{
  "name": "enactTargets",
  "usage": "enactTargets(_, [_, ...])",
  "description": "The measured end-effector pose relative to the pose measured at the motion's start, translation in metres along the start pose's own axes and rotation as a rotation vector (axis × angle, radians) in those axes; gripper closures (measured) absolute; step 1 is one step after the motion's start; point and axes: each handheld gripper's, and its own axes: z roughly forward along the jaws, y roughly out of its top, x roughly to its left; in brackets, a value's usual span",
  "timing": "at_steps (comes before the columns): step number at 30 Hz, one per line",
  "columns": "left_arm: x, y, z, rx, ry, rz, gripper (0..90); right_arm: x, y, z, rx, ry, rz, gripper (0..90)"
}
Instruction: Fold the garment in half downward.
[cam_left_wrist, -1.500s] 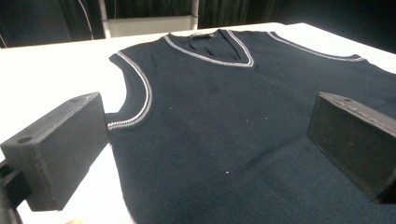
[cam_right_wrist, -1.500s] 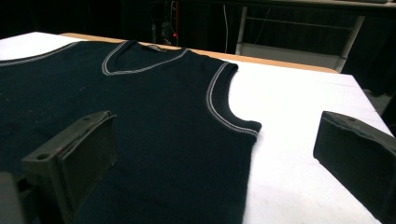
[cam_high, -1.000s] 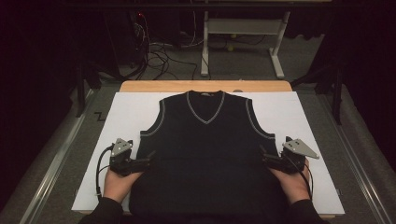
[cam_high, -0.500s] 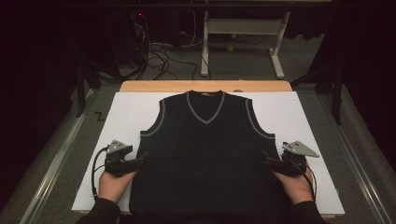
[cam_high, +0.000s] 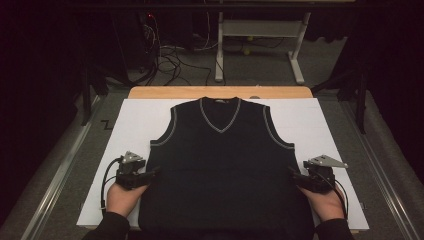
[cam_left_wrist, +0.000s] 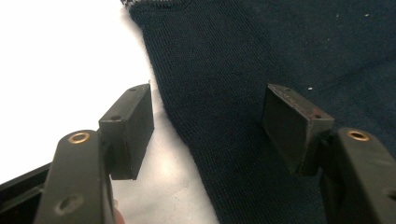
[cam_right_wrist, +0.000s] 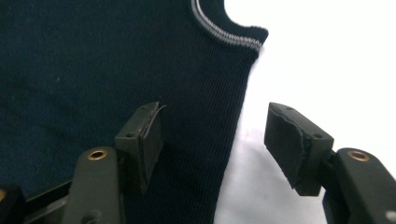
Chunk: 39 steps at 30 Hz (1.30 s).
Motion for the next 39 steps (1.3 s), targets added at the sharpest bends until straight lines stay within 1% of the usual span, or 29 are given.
enactTargets(2, [-0.002, 0.0, 0.001, 0.005, 0.013, 0.014, 31.0, 0.001, 0.0, 0.001, 0.015, 0.007, -0.005, 40.1])
enactTargets(4, [-0.003, 0.0, 0.001, 0.006, 0.016, 0.017, 31.0, 0.001, 0.0, 0.001, 0.027, 0.007, -0.009, 41.2])
enactTargets(5, [-0.003, 0.0, 0.001, 0.006, 0.018, 0.019, 31.1, 0.002, 0.0, 0.002, 0.034, 0.005, -0.003, 42.2])
enactTargets(6, [-0.004, -0.001, 0.001, 0.005, 0.019, 0.026, 32.0, 0.003, 0.0, 0.002, 0.038, 0.008, -0.009, 42.8])
enactTargets(7, [-0.004, -0.001, 0.001, 0.005, 0.019, 0.026, 34.6, 0.003, 0.0, 0.002, 0.038, 0.008, -0.009, 42.8])
enactTargets(8, [-0.005, -0.001, 0.0, 0.005, 0.011, 0.035, 34.6, 0.004, 0.0, 0.002, 0.04, 0.01, -0.016, 43.5])
enactTargets(9, [-0.006, -0.001, 0.0, 0.004, 0.008, 0.038, 38.6, 0.005, 0.0, 0.002, 0.043, 0.013, -0.019, 44.8])
enactTargets(13, [-0.007, -0.002, 0.0, 0.002, -0.004, 0.043, 44.6, 0.006, 0.001, 0.003, 0.044, 0.016, -0.021, 47.3])
enactTargets(14, [-0.007, -0.002, 0.0, 0.001, -0.013, 0.046, 46.5, 0.007, 0.001, 0.003, 0.044, 0.021, -0.027, 50.3])
enactTargets(18, [-0.007, -0.002, 0.0, 0.0, -0.028, 0.051, 51.6, 0.011, 0.002, 0.004, 0.045, 0.038, -0.035, 58.4])
enactTargets(20, [-0.008, -0.003, 0.0, 0.0, -0.035, 0.053, 54.2, 0.012, 0.003, 0.005, 0.048, 0.05, -0.043, 63.8])
enactTargets(21, [-0.008, -0.003, 0.0, 0.0, -0.035, 0.053, 56.0, 0.012, 0.003, 0.005, 0.048, 0.05, -0.043, 63.8])
enactTargets(22, [-0.008, -0.003, 0.0, 0.0, -0.043, 0.053, 56.0, 0.012, 0.004, 0.005, 0.048, 0.057, -0.044, 66.4])
enactTargets(23, [-0.008, -0.003, -0.001, 0.001, -0.048, 0.053, 58.4, 0.013, 0.004, 0.006, 0.048, 0.064, -0.044, 69.7])
enactTargets(24, [-0.008, -0.003, -0.001, 0.001, -0.054, 0.055, 61.5, 0.013, 0.004, 0.006, 0.044, 0.078, -0.054, 75.8])
enactTargets(26, [-0.008, -0.003, -0.001, 0.002, -0.076, 0.061, 66.7, 0.015, 0.004, 0.006, 0.044, 0.086, -0.065, 80.2])
enactTargets(27, [-0.008, -0.003, -0.001, 0.002, -0.076, 0.061, 69.7, 0.016, 0.004, 0.006, 0.044, 0.086, -0.073, 81.0])
enactTargets(28, [-0.008, -0.003, -0.001, 0.0, -0.082, 0.062, 69.7, 0.016, 0.004, 0.006, 0.044, 0.086, -0.073, 81.0])
enactTargets(29, [-0.009, -0.003, -0.001, 0.0, -0.094, 0.064, 76.1, 0.017, 0.004, 0.005, 0.041, 0.084, -0.085, 82.0])
enactTargets(30, [-0.009, -0.003, -0.002, -0.001, -0.096, 0.063, 77.3, 0.017, 0.003, 0.005, 0.039, 0.081, -0.091, 82.3])
enactTargets(32, [-0.007, -0.003, -0.003, -0.005, -0.094, 0.062, 78.3, 0.017, 0.003, 0.003, 0.031, 0.077, -0.1, 82.6])
enactTargets(33, [-0.007, -0.003, -0.004, -0.011, -0.089, 0.068, 78.6, 0.017, 0.003, 0.002, 0.026, 0.076, -0.097, 82.7])
enactTargets(35, [-0.005, -0.003, -0.006, -0.017, -0.096, 0.072, 78.7, 0.016, 0.003, 0.001, 0.019, 0.076, -0.098, 82.7])
enactTargets(36, [-0.002, -0.003, -0.008, -0.033, -0.107, 0.063, 78.7, 0.015, 0.003, 0.0, 0.009, 0.074, -0.098, 82.7])
enactTargets(37, [-0.001, -0.003, -0.01, -0.043, -0.114, 0.056, 78.8, 0.014, 0.003, -0.003, -0.004, 0.072, -0.092, 82.7])
enactTargets(39, [0.0, -0.003, -0.015, -0.06, -0.118, 0.057, 78.7, 0.011, 0.001, -0.009, -0.022, 0.078, -0.069, 82.7])
